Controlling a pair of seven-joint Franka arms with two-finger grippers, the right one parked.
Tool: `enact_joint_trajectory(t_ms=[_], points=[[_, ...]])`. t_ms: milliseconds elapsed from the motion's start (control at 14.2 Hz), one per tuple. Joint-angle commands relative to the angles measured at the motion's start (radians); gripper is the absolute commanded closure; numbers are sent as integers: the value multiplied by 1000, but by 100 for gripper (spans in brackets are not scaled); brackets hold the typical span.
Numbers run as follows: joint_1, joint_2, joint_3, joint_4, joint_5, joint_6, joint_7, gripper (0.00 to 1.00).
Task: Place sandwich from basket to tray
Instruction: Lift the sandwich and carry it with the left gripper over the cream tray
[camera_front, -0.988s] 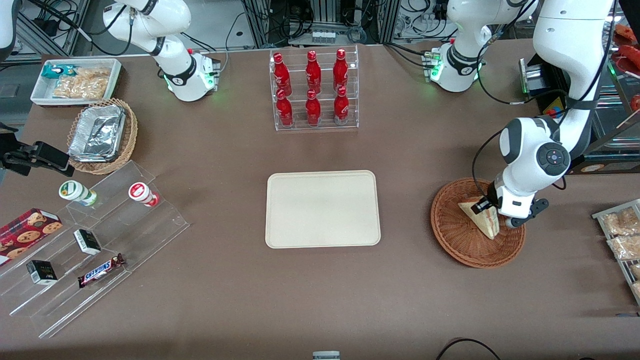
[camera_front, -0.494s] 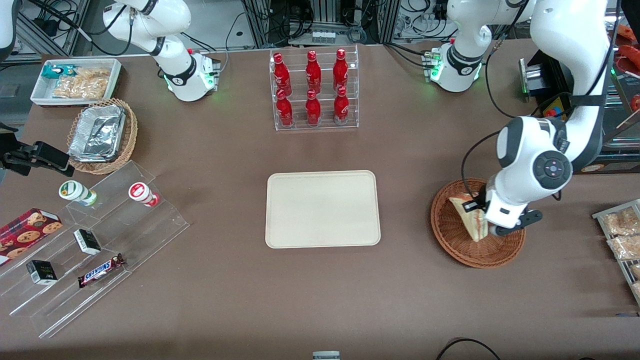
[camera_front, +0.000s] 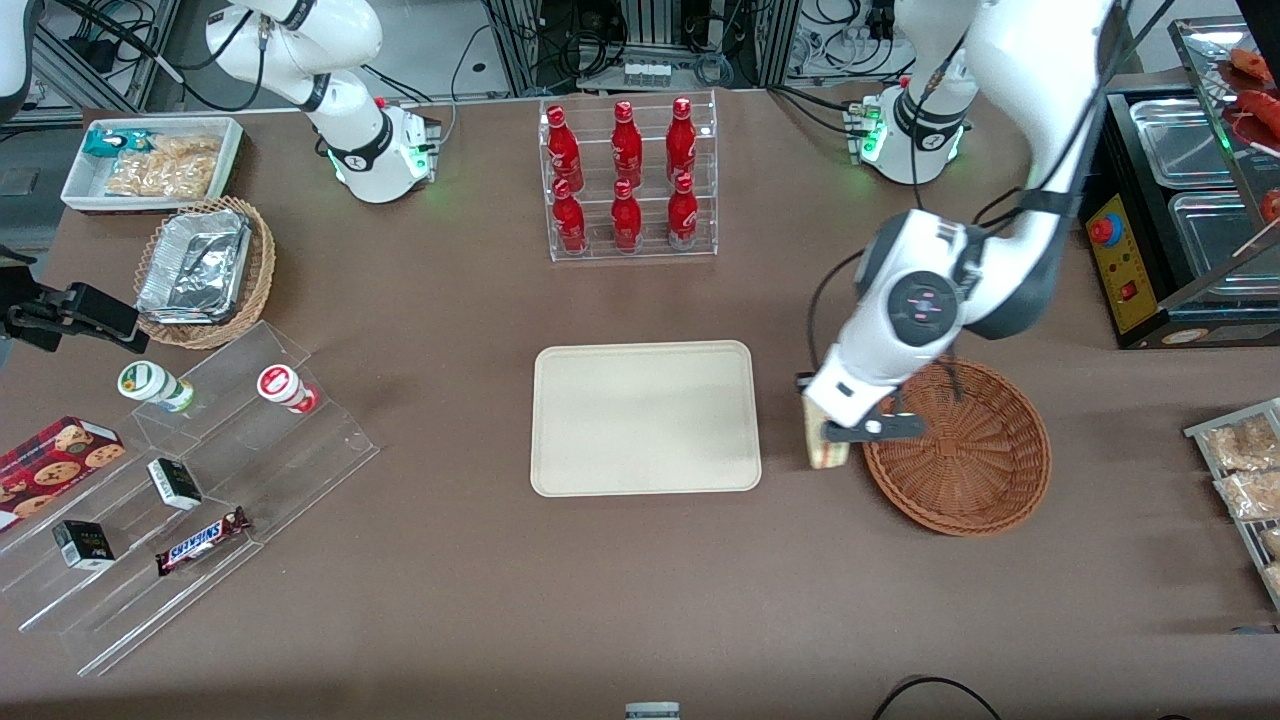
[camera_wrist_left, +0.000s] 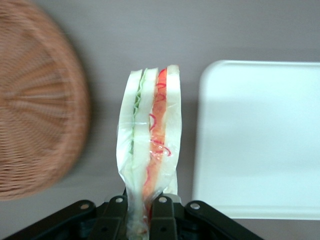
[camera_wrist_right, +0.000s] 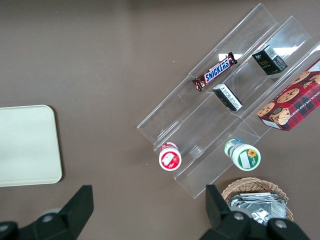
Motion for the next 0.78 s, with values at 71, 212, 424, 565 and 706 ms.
enact_joint_trajectory(t_ms=[71,212,424,565,706], points=[[-90,191,-23,202,-14,7,-40,96],[-153,270,-37,299,-7,0,-134,99],[-212,341,-34,383,-5,-8,-190,100],[-248,395,-34,446,-5,-21,-210,100],[-265,436,-32,498,-2,-46,-271,100]])
